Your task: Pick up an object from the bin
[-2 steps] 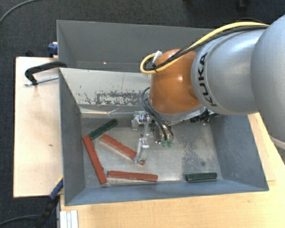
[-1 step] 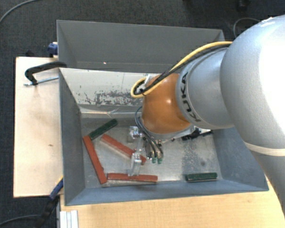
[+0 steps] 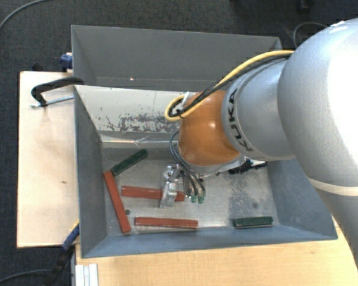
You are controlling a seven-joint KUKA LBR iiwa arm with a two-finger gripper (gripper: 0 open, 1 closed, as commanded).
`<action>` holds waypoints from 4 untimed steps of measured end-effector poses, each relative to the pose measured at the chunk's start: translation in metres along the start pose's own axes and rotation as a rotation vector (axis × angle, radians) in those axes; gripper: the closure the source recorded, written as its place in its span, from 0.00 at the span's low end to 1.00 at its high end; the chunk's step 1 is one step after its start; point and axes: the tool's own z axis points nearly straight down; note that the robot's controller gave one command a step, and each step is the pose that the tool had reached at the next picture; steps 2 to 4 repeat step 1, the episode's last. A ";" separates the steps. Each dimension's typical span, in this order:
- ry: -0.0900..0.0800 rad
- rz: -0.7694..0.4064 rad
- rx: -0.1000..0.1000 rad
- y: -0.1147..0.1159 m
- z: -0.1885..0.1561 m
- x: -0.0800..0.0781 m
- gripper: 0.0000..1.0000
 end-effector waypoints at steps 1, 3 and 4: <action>-0.014 -0.021 -0.003 0.001 -0.144 0.002 1.00; -0.014 -0.021 -0.003 0.001 -0.144 0.002 1.00; -0.014 -0.021 -0.003 0.001 -0.144 0.002 1.00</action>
Offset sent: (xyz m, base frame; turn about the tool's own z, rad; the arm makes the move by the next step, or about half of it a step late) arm -0.0042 -0.0004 0.1391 -0.0205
